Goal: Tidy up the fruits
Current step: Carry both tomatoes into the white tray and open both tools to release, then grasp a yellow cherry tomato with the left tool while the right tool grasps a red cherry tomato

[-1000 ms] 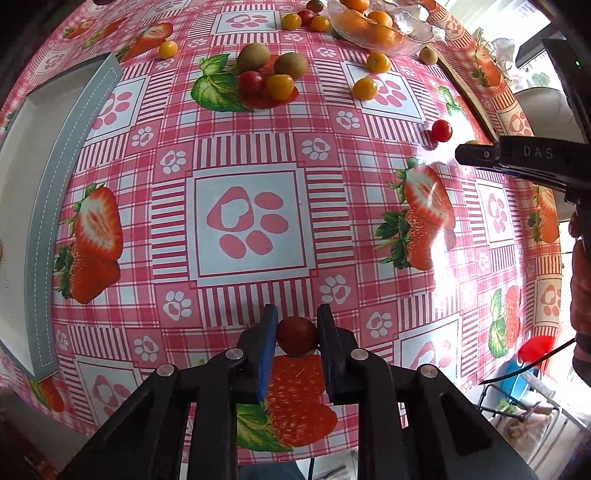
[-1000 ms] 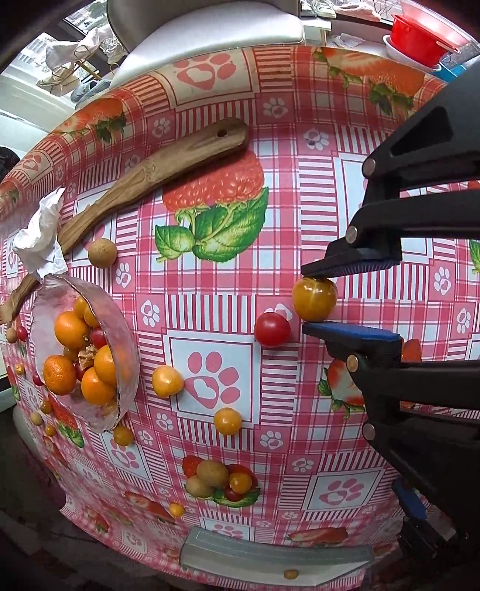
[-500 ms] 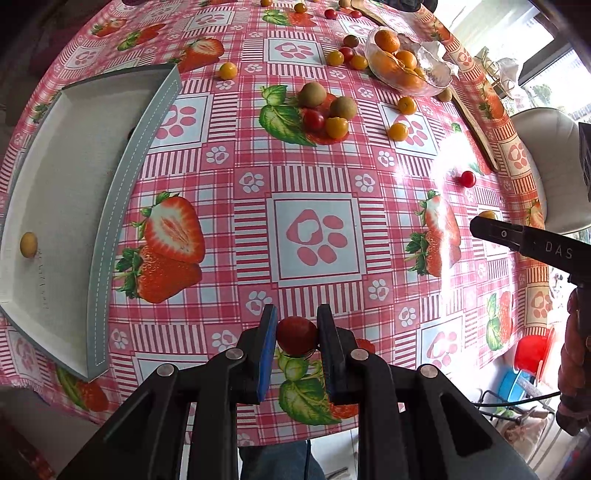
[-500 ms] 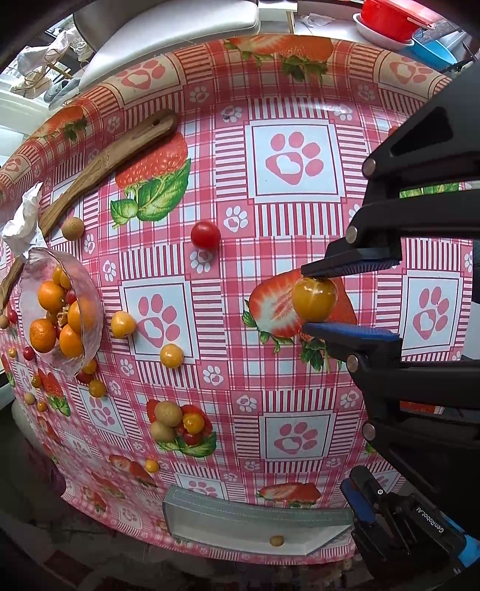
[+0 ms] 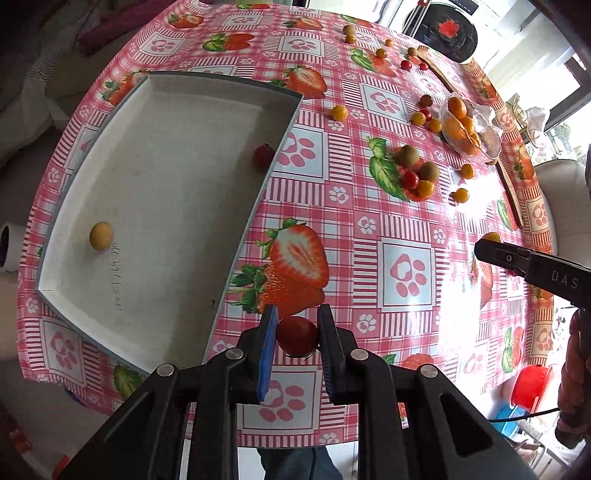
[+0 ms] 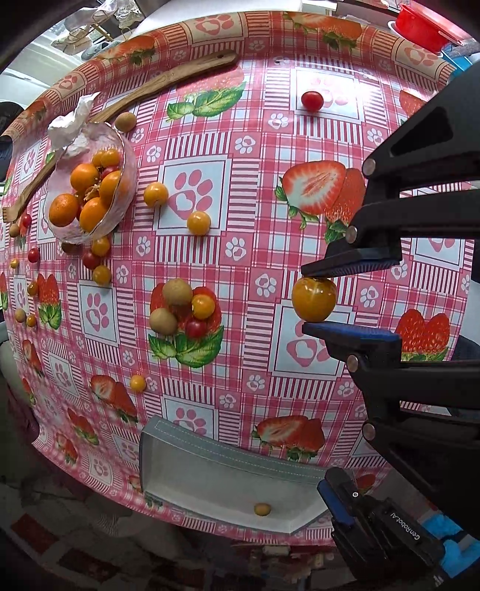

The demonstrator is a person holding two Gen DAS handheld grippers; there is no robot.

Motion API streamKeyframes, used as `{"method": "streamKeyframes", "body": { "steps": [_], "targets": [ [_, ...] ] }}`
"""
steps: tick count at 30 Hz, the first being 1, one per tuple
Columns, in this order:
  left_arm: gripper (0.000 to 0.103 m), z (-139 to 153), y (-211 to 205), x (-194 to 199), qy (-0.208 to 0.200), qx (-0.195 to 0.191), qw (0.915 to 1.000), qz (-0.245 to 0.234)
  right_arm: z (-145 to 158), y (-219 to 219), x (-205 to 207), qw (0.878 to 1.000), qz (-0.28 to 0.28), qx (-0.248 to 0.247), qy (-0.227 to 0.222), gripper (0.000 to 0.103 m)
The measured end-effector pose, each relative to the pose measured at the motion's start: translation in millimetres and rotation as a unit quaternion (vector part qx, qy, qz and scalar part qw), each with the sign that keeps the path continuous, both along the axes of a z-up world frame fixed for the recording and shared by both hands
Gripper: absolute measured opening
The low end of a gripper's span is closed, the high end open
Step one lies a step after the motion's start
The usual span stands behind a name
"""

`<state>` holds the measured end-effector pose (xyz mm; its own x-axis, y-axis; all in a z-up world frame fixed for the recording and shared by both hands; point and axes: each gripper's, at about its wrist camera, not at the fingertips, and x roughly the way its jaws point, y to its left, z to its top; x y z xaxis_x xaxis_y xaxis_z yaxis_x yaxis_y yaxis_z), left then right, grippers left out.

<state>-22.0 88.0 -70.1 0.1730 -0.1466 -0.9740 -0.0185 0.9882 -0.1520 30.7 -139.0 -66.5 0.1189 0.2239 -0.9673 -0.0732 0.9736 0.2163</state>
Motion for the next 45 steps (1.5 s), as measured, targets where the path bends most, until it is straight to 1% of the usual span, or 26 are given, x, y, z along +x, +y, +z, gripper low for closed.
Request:
{"method": "streamKeyframes", "body": {
  "steps": [8,13,17,21,25,30,33,34,36,37,38,39,40,41,43,45],
  "targets": [
    [0.023,-5.9,71.6,4.2,-0.004,0.024,0.9984,0.051,8.4,81.0,25.8,0.998,0.058,0.009,-0.005,0.026],
    [0.023,-20.6,111.4,7.3,0.004,0.043,0.9964,0.073,9.4,137.0,42.0,0.996,0.092,0.018,-0.006,0.026],
    [0.023,-35.2,132.4,8.9,0.014,0.061,0.9948,0.080,3.5,181.1,51.1,0.993,0.119,0.025,-0.001,0.026],
    [0.023,-47.6,142.1,9.4,0.021,0.069,0.9941,0.081,-11.4,216.6,58.0,0.990,0.140,0.025,0.014,0.026],
    [0.023,-55.5,144.3,9.9,0.026,0.073,0.9941,0.076,-30.9,238.9,62.4,0.988,0.149,0.018,0.033,0.026],
    [0.023,-61.6,139.6,12.0,0.024,0.077,0.9944,0.069,-50.6,253.8,67.8,0.987,0.152,0.005,0.047,0.026],
    [0.024,-63.2,135.5,13.0,0.024,0.083,0.9949,0.053,-58.8,258.5,69.4,0.987,0.153,-0.003,0.053,0.027],
    [0.024,-63.7,134.0,13.0,0.023,0.086,0.9949,0.049,-58.4,259.3,69.4,0.987,0.152,-0.004,0.048,0.027],
    [0.035,-64.5,129.0,13.1,0.022,0.093,0.9945,0.042,-58.4,261.7,69.2,0.987,0.156,-0.010,0.046,0.027],
    [0.057,-64.4,126.7,13.6,0.020,0.099,0.9940,0.041,-58.5,262.2,69.2,0.987,0.156,-0.010,0.046,0.027],
    [0.069,-62.4,126.9,12.7,0.012,0.105,0.9935,0.043,-57.8,264.0,70.4,0.987,0.156,-0.009,0.047,0.030],
    [0.070,-60.4,125.7,13.6,0.004,0.109,0.9930,0.044,-57.6,265.1,71.0,0.987,0.155,-0.005,0.049,0.032],
    [0.070,-60.2,124.3,15.0,0.004,0.111,0.9930,0.042,-57.3,265.6,72.1,0.987,0.154,0.002,0.053,0.042],
    [0.070,-61.0,123.4,15.5,0.008,0.111,0.9931,0.038,-56.3,266.1,73.5,0.987,0.151,0.003,0.053,0.054],
    [0.070,-62.1,122.1,18.0,0.014,0.116,0.9925,0.035,-51.1,264.5,76.3,0.989,0.142,0.009,0.045,0.066],
    [0.070,-60.6,122.8,14.8,0.016,0.117,0.9926,0.031,-43.2,260.5,78.8,0.990,0.133,0.023,0.039,0.072]
  ]
}}
